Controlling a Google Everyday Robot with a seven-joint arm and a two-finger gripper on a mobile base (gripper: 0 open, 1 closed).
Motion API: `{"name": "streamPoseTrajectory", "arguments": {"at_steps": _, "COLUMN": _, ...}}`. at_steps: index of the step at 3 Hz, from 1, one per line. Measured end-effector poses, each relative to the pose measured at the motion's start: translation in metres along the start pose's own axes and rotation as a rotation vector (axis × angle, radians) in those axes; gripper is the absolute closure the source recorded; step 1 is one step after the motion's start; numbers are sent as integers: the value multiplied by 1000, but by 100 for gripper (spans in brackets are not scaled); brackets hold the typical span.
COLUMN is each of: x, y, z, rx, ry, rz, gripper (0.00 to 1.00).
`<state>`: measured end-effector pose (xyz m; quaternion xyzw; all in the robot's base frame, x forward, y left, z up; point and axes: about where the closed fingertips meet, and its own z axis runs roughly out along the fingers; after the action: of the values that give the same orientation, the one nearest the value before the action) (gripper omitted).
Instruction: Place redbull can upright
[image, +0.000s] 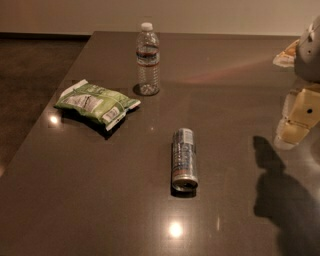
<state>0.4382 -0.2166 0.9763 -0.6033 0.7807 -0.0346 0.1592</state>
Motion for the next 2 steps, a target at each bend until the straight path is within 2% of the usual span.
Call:
{"name": "streamPoseTrajectory", "arguments": {"at_steps": 1, "x": 0, "y": 0, "z": 0, "rx": 0, "ry": 0, "rz": 0, "gripper": 0}}
{"name": "streamPoseTrajectory", "arguments": {"at_steps": 2, "x": -6, "y": 1, "z": 0, "rx": -7, "ry": -23, "rz": -33, "gripper": 0}}
